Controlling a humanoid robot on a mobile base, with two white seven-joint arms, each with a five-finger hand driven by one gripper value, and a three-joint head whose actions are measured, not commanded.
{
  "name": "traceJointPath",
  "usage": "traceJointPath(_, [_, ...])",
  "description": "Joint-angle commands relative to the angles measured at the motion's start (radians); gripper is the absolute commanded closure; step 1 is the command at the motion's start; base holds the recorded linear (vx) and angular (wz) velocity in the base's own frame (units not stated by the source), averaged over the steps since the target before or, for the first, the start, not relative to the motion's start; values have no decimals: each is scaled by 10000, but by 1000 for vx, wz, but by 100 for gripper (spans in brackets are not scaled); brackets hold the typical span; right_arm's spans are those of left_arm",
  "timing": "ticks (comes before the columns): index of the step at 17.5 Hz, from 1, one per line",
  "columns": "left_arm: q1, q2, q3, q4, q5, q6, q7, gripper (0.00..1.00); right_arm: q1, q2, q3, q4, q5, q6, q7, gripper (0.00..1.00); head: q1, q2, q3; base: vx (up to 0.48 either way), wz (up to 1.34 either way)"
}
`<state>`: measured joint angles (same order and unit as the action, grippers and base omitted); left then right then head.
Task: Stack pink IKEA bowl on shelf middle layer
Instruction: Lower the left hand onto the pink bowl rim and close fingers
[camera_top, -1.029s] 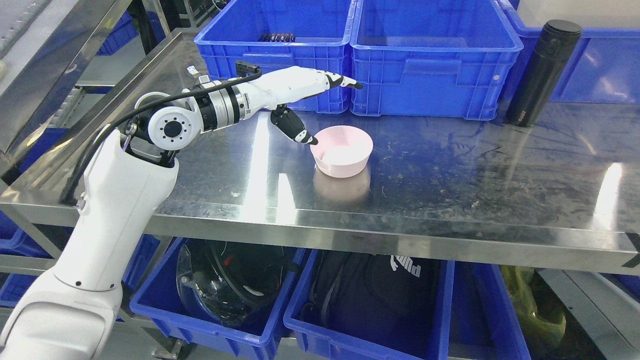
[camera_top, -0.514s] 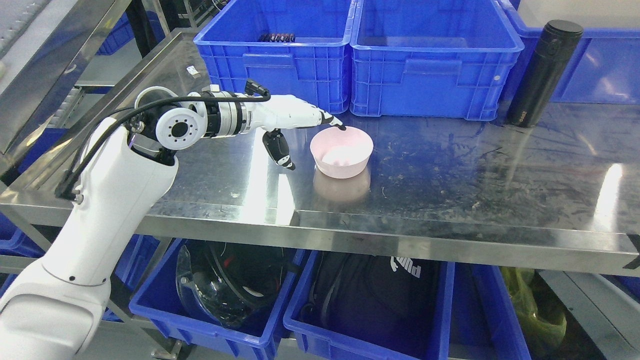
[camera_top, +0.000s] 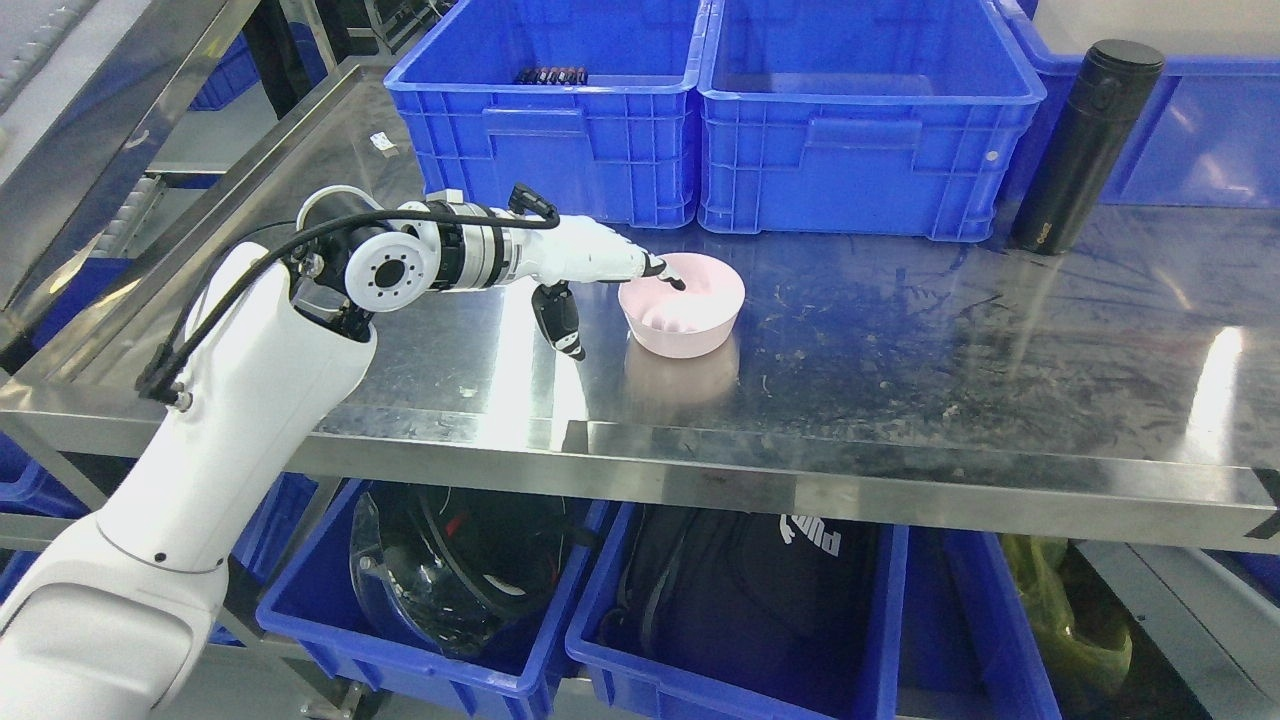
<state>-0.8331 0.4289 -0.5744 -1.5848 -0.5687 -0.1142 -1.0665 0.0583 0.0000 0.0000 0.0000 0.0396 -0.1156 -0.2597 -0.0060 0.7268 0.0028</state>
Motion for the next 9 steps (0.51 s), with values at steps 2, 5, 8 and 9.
traceJointPath(2, [-29,-1036,-376,815,-280,-85,34,11,0,-175,46,-175,2,5,-26,0,0,0,0,5,-11])
traceJointPath(5, [-136,-1374,-392,1028,-356,-146,65,12,0,-175,46,-175,-13,5,-26,0,0,0,0,2,12])
traceJointPath(8, [-335,-1726,-315,1626,-403,-728,96,13,0,-175,46,-175,-13,5,-26,0,0,0,0,8,48])
traceJointPath(9, [-381,-1834,-300,1841,-403,-836,96,13,0,-175,46,-175,-13,5,-26,0,0,0,0,0,0])
